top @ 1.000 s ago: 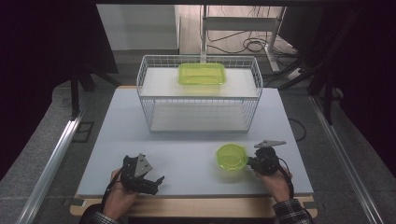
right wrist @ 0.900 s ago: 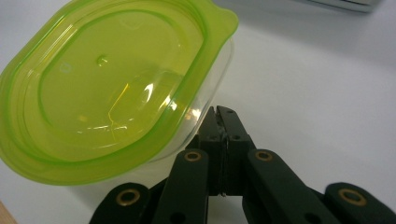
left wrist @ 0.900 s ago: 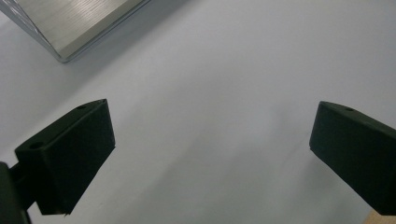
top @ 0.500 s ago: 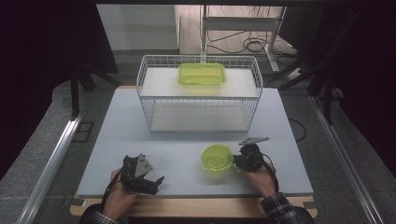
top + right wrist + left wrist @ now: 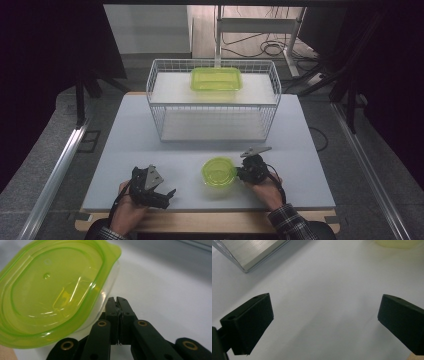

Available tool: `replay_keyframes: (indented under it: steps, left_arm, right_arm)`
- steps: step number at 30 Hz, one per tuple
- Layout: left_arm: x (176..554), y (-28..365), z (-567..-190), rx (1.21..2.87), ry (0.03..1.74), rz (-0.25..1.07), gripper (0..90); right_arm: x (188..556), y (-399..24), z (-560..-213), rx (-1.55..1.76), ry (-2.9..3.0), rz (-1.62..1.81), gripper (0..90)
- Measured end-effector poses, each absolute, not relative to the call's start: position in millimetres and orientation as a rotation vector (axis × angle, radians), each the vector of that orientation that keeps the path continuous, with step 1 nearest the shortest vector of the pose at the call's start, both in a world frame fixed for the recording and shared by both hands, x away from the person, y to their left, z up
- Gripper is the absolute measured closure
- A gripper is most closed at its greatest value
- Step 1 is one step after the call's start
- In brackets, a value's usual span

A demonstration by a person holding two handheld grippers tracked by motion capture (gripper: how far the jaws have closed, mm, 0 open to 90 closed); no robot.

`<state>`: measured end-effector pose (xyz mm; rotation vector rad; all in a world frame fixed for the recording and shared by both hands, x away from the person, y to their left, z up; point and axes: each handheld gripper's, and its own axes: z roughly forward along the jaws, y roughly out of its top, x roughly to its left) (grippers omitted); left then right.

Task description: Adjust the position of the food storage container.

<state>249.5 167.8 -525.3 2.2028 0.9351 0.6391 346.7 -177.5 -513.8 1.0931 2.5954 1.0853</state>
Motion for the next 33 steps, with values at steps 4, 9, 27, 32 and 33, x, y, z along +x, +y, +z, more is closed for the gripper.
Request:
replay_keyframes:
  steps: [4,9,27,32,33]
  left_arm:
    - [250,167,-525,2.197,0.944,0.635,0.4]
    - [250,167,-525,2.208,0.943,0.634,0.5]
    - [250,166,-527,2.205,0.937,0.636,0.3]
    - [251,166,-528,2.209,0.937,0.635,0.2]
    - [251,166,-528,2.211,0.937,0.634,0.2]
  right_arm:
    - [345,-188,-507,1.08,2.546,1.08,80.8]
    - [340,-199,-499,1.048,2.496,1.089,70.6]
    - [328,-219,-498,0.978,2.444,1.078,15.7]
    - [324,-222,-501,0.986,2.445,1.079,10.6]
    - [323,-224,-503,0.999,2.453,1.085,9.8]
